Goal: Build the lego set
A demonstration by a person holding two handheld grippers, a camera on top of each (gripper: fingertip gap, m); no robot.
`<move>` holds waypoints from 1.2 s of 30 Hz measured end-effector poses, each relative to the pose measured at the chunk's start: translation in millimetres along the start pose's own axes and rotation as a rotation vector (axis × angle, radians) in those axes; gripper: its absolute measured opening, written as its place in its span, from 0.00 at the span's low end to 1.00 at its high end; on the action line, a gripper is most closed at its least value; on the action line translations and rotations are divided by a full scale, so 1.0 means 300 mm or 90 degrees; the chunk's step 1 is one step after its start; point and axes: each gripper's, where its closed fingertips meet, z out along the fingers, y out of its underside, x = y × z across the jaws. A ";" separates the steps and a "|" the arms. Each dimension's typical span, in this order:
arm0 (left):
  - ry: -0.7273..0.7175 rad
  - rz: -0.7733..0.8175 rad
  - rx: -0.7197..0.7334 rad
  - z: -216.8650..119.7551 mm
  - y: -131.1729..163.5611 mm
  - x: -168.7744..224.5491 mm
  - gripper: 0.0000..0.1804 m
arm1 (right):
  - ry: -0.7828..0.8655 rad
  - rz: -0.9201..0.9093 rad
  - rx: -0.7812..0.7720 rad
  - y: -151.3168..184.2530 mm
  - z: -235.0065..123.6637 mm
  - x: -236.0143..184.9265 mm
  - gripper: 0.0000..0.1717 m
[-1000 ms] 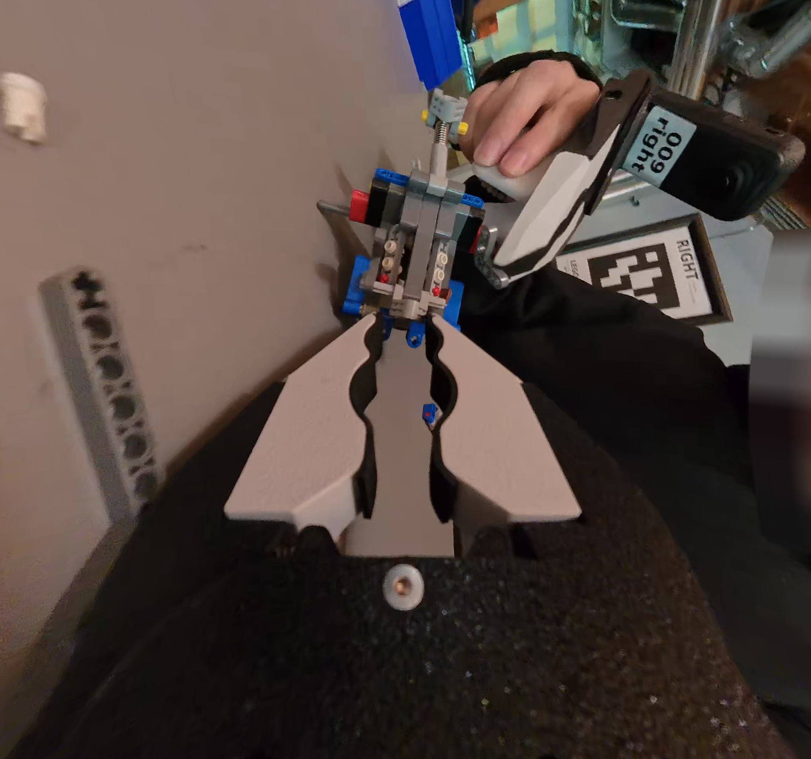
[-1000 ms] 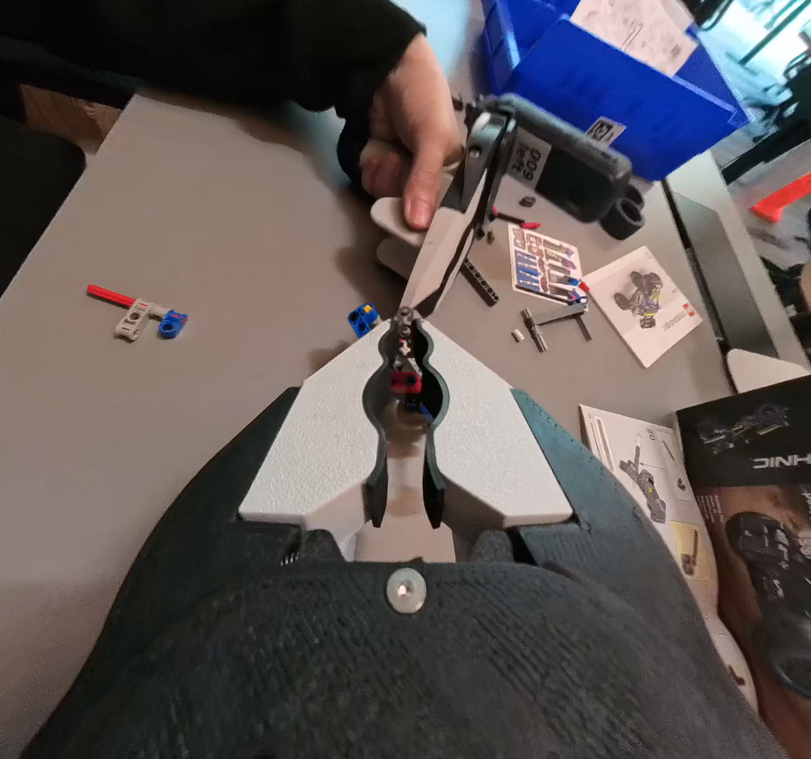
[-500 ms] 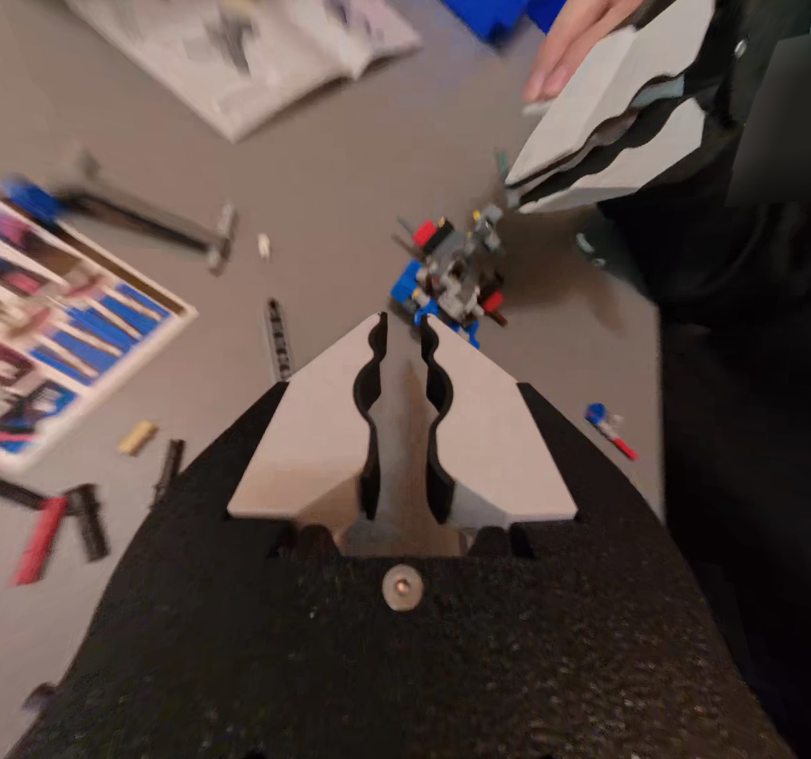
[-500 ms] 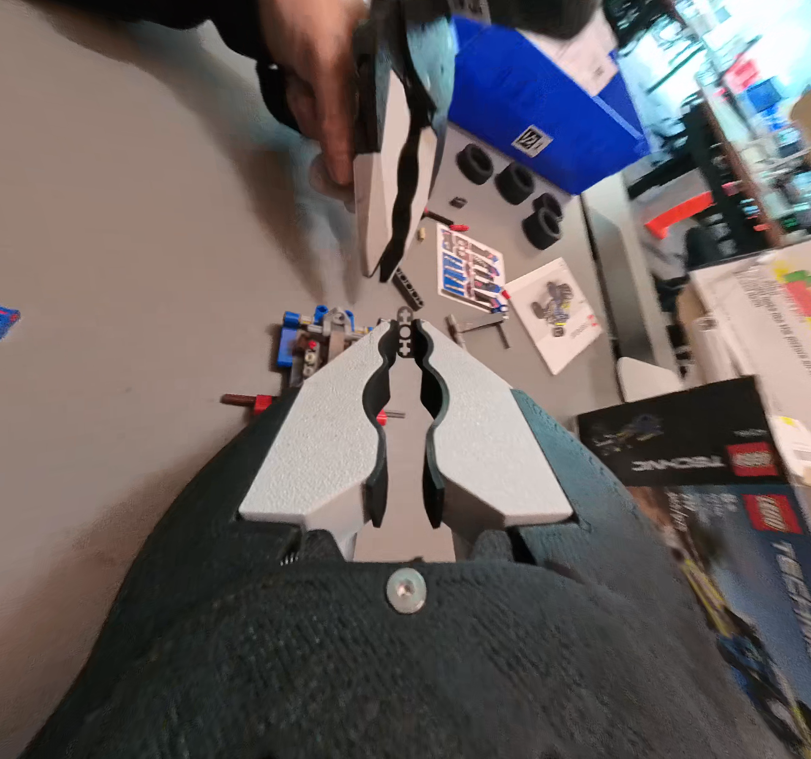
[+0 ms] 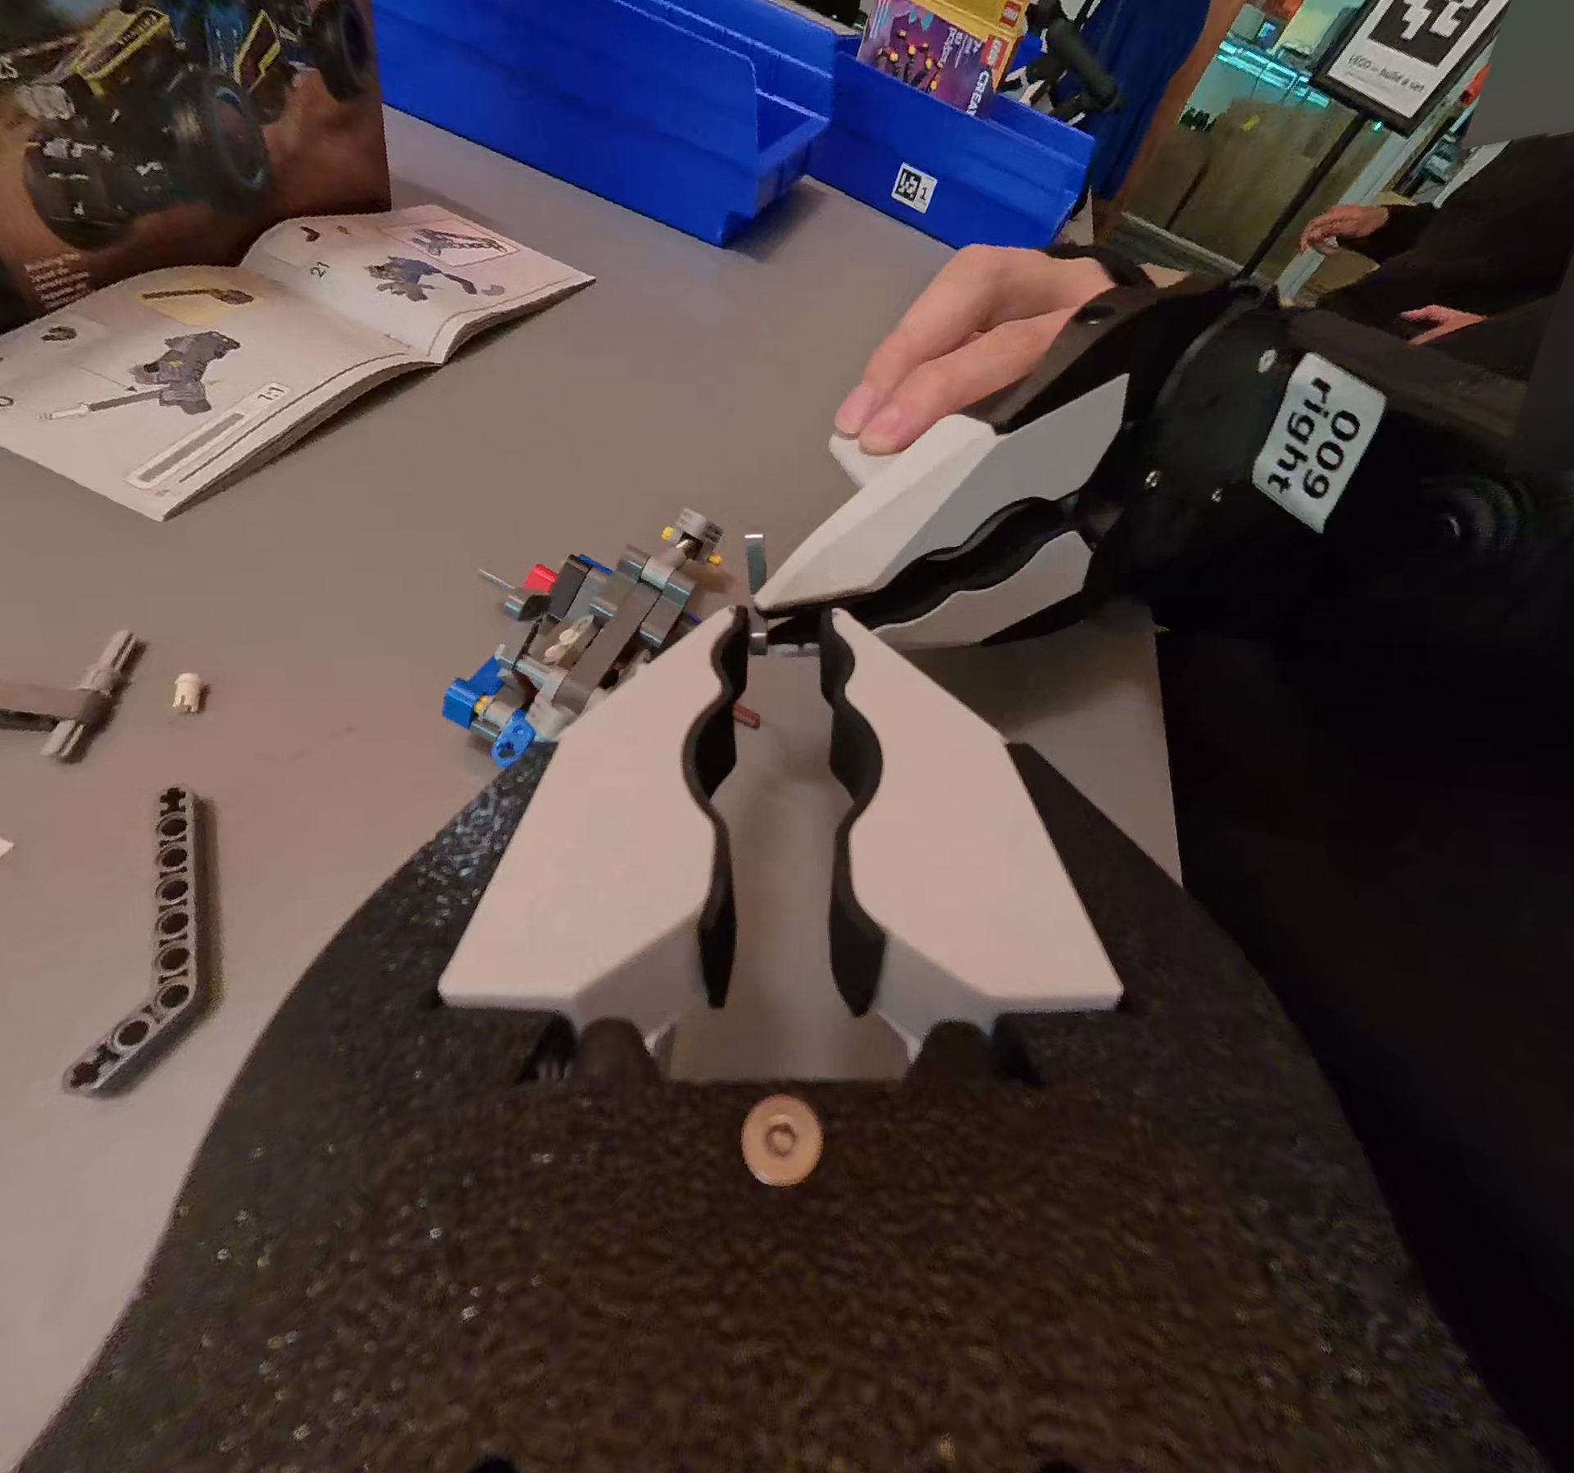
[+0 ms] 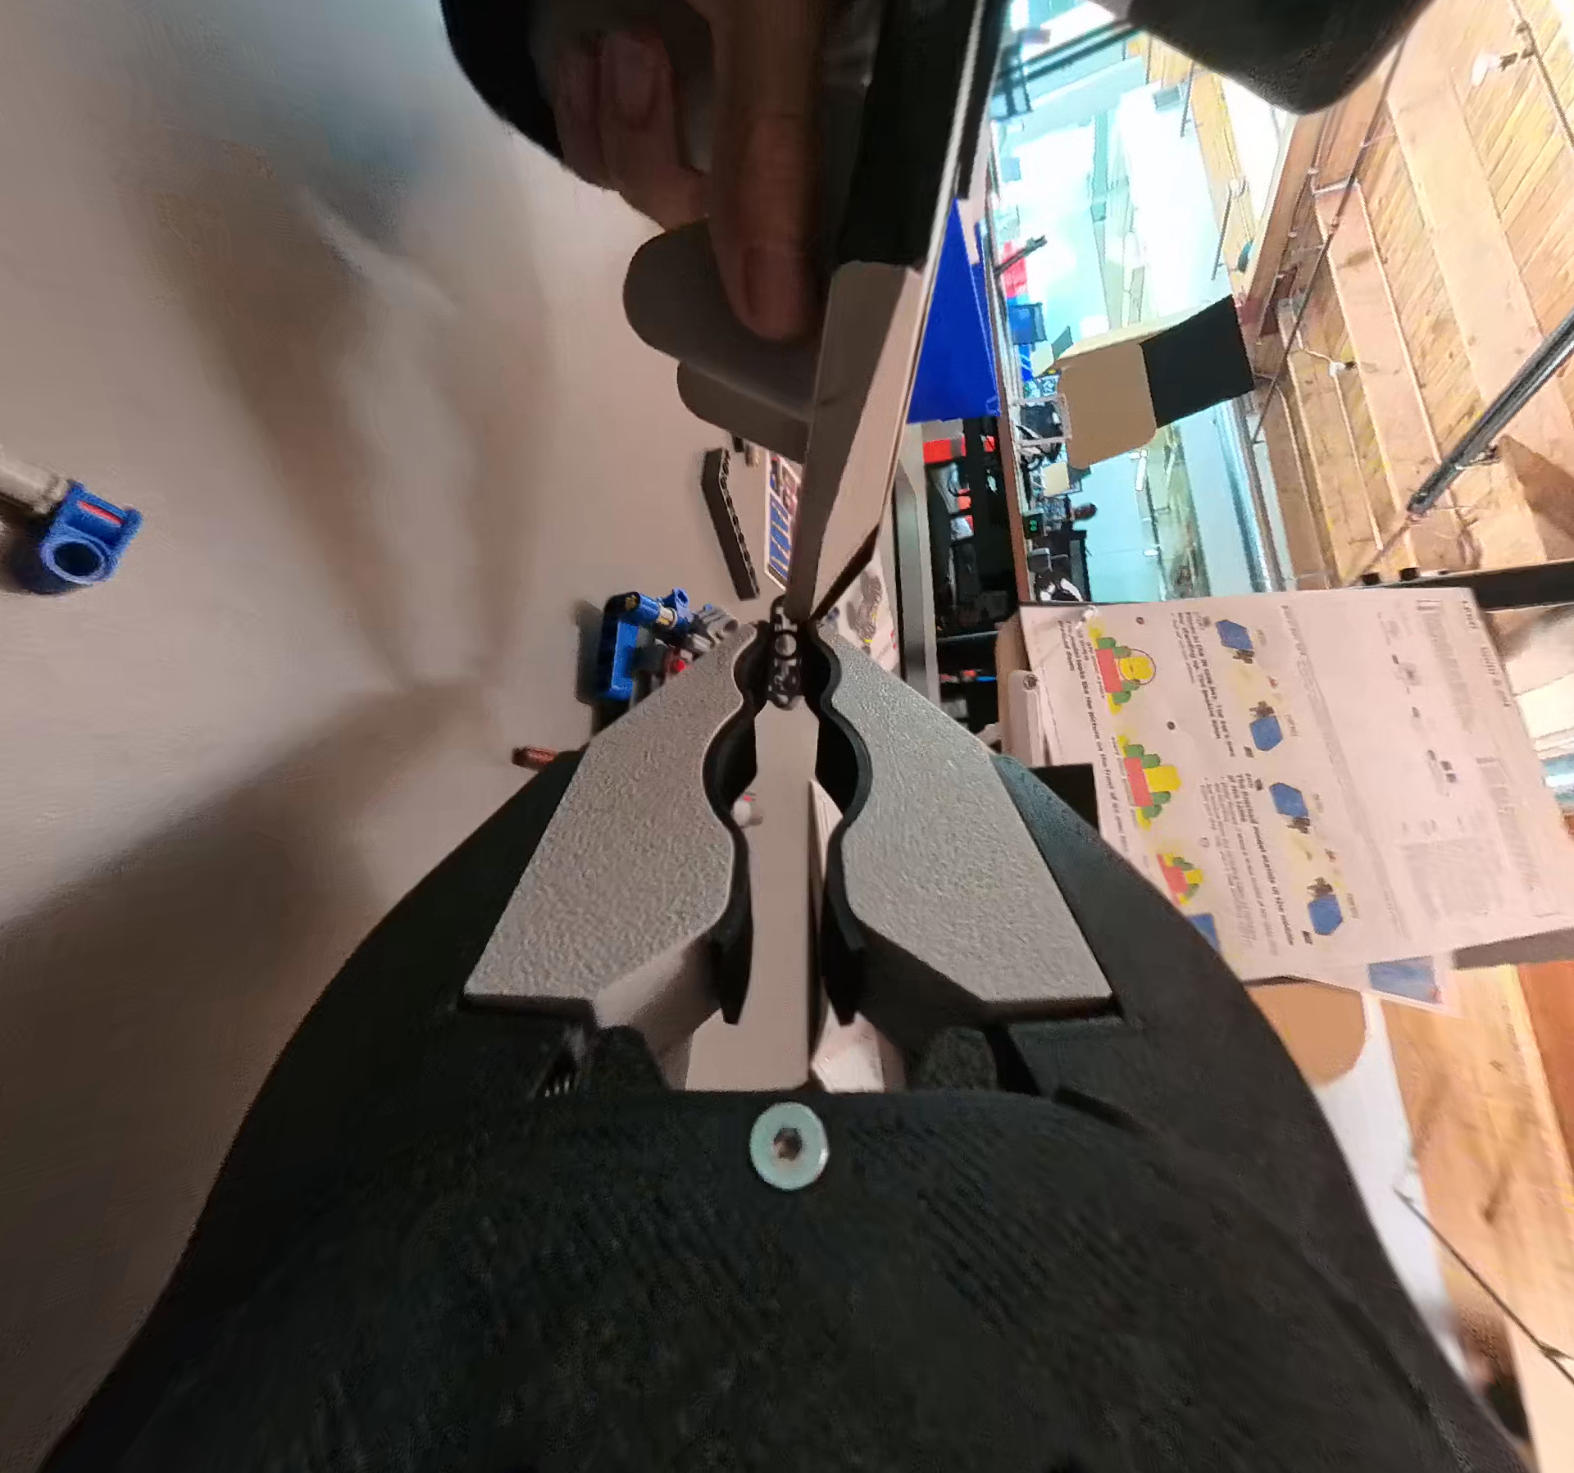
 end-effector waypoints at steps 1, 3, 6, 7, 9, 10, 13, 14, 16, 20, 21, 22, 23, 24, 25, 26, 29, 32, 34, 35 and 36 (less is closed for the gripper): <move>-0.002 0.000 -0.001 -0.001 0.006 -0.002 0.04 | -0.006 0.012 0.011 -0.005 -0.003 -0.002 0.02; 0.001 0.006 -0.011 -0.006 0.026 -0.006 0.00 | -0.011 0.042 0.037 -0.018 -0.010 0.000 0.02; 0.009 0.002 -0.005 -0.008 0.036 -0.002 0.00 | -0.034 0.079 0.045 -0.019 -0.010 -0.010 0.02; 0.005 0.018 0.001 -0.009 0.035 -0.001 0.00 | -0.032 0.082 0.049 -0.020 -0.011 -0.008 0.02; -0.015 0.061 -0.019 -0.011 0.054 -0.013 0.00 | -0.055 0.120 0.061 -0.023 -0.013 -0.014 0.00; -0.034 0.081 -0.037 -0.013 0.069 -0.029 0.00 | -0.074 0.152 0.070 -0.024 -0.018 -0.016 0.00; -0.052 0.145 -0.069 -0.023 0.099 -0.053 0.00 | -0.109 0.334 0.087 -0.002 -0.026 0.022 0.05; -0.042 0.165 -0.069 -0.023 0.102 -0.049 0.00 | -0.133 0.401 0.092 0.006 -0.024 0.026 0.09; -0.020 0.179 -0.070 -0.019 0.105 -0.036 0.00 | -0.213 0.476 0.096 0.012 -0.018 -0.008 0.15; 0.006 0.188 -0.066 -0.007 0.100 -0.022 0.00 | -0.297 0.473 0.106 0.002 -0.007 -0.069 0.10; 0.013 0.192 -0.069 -0.005 0.102 -0.017 0.00 | -0.299 0.472 0.108 -0.002 -0.002 -0.072 0.08; 0.019 0.199 -0.071 -0.003 0.104 -0.012 0.00 | -0.297 0.467 0.110 -0.006 0.002 -0.073 0.05; 0.019 0.206 -0.074 -0.003 0.107 -0.011 0.00 | -0.295 0.459 0.111 -0.007 0.005 -0.075 0.03; 0.013 0.210 -0.077 -0.002 0.109 -0.017 0.00 | -0.302 0.451 0.109 -0.008 0.006 -0.081 0.02; 0.010 0.211 -0.081 -0.002 0.111 -0.021 0.00 | -0.308 0.444 0.106 -0.008 0.007 -0.087 0.01; 0.006 0.213 -0.083 -0.002 0.112 -0.026 0.00 | -0.303 0.438 0.101 -0.005 0.012 -0.088 0.00; -0.015 0.233 -0.100 -0.014 0.119 -0.054 0.04 | -0.298 0.430 0.086 0.007 0.024 -0.094 0.00; -0.087 0.249 -0.131 -0.050 0.114 -0.138 0.08 | -0.288 0.428 0.056 0.041 0.034 -0.091 0.00; -0.120 0.261 -0.157 -0.059 0.113 -0.189 0.10 | -0.305 0.441 0.046 0.046 0.034 -0.093 0.00; -0.122 0.269 -0.171 -0.057 0.115 -0.204 0.11 | -0.305 0.441 0.041 0.051 0.037 -0.089 0.00; -0.122 0.276 -0.182 -0.051 0.117 -0.217 0.11 | -0.301 0.438 0.038 0.053 0.041 -0.086 0.00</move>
